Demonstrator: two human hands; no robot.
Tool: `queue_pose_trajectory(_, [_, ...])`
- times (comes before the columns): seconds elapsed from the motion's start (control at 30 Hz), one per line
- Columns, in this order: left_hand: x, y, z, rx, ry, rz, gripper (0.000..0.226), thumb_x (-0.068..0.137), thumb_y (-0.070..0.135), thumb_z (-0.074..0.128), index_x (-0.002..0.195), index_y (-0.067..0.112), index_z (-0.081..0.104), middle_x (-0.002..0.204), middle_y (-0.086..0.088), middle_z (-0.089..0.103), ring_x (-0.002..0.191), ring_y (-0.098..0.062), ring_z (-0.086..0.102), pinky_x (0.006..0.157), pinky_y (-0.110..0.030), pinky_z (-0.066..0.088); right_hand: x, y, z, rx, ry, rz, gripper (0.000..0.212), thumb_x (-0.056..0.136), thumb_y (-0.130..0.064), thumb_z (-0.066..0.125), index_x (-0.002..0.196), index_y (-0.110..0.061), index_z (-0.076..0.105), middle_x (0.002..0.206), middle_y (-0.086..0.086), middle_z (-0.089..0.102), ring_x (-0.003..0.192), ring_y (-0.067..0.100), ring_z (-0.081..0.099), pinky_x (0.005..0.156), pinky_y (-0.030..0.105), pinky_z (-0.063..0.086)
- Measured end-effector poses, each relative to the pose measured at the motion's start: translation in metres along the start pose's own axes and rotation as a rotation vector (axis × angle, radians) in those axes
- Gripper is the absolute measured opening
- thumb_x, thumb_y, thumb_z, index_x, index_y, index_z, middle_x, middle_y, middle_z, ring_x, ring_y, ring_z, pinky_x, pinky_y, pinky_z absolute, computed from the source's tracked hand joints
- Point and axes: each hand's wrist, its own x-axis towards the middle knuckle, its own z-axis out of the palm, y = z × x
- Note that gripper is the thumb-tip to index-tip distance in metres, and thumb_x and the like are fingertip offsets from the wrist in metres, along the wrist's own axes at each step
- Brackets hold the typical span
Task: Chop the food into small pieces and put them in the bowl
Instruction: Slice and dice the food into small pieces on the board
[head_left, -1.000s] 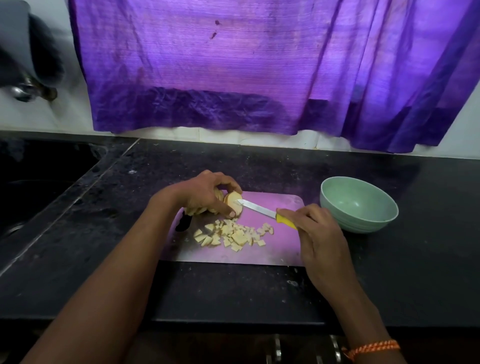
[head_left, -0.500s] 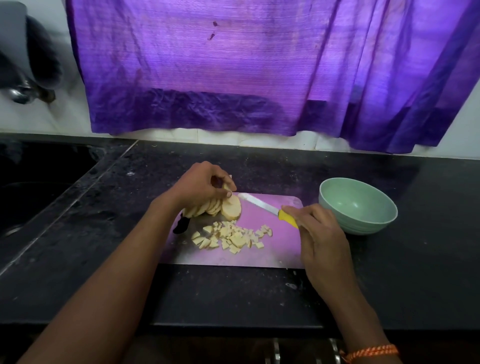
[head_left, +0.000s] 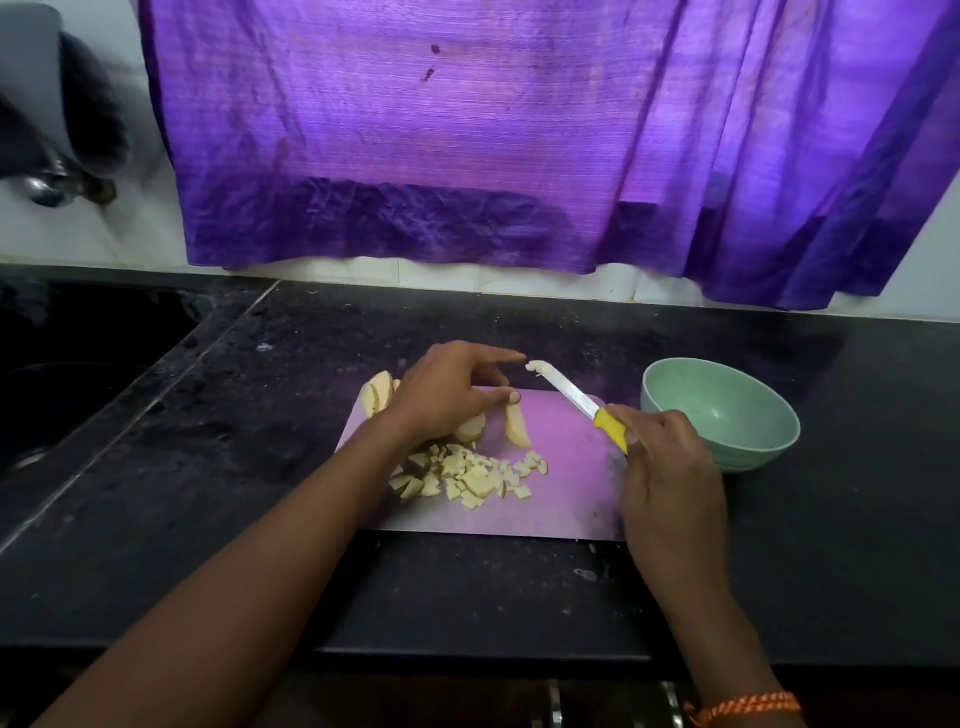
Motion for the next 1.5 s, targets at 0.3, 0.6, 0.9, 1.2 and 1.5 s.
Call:
queue_pose_trajectory(0.3, [0.001,0.003,-0.005,0.325,-0.071,0.012,0.033,0.078,0.056,0.089,0.103,0.036,0.086,0.116,0.016,0.077,0.104,-0.01,0.068,0.09,-0.041,0.057,0.001,-0.003,0.007,-0.079,-0.217,0.107,0.037,0.099,-0.006,0.05,0.132,-0.015,0.063,0.105,0.001,0.048,0.088,0.019,0.052,0.078,0.037,0.048])
queue_pose_trajectory(0.6, [0.003,0.0,0.001,0.39,-0.031,0.017,0.031,0.088,0.053,0.082,0.114,0.036,0.083,0.12,0.016,0.077,0.108,-0.01,0.066,0.092,-0.044,0.056,-0.004,-0.011,-0.006,0.117,-0.017,-0.025,0.023,0.101,-0.007,0.055,0.121,-0.014,0.064,0.105,-0.007,0.059,0.094,0.001,0.054,0.078,0.004,0.036])
queue_pose_trajectory(0.9, [0.004,-0.009,-0.017,-0.08,0.002,-0.075,0.029,0.105,0.004,0.062,0.105,0.023,0.085,0.098,0.011,0.081,0.096,-0.001,0.073,0.095,-0.034,0.059,-0.005,-0.007,-0.003,0.102,-0.114,-0.053,0.023,0.097,-0.015,0.052,0.112,-0.02,0.069,0.095,-0.009,0.062,0.083,0.006,0.057,0.069,0.027,0.048])
queue_pose_trajectory(1.2, [0.003,-0.008,-0.001,0.288,-0.105,-0.011,0.029,0.085,0.05,0.085,0.112,0.04,0.081,0.119,0.017,0.073,0.117,-0.011,0.058,0.097,-0.046,0.052,-0.003,-0.009,-0.002,0.031,-0.067,0.038,0.021,0.097,-0.013,0.06,0.117,-0.018,0.065,0.095,-0.007,0.062,0.079,0.006,0.053,0.069,0.009,0.04])
queue_pose_trajectory(1.5, [0.002,0.0,0.017,0.388,0.053,-0.028,0.041,0.08,0.062,0.085,0.113,0.04,0.082,0.115,0.016,0.079,0.097,-0.009,0.07,0.081,-0.036,0.061,0.011,-0.024,0.008,-0.262,-0.288,0.03,0.036,0.105,-0.033,0.042,0.139,-0.032,0.052,0.09,0.006,0.069,0.079,0.032,0.064,0.061,0.038,0.042])
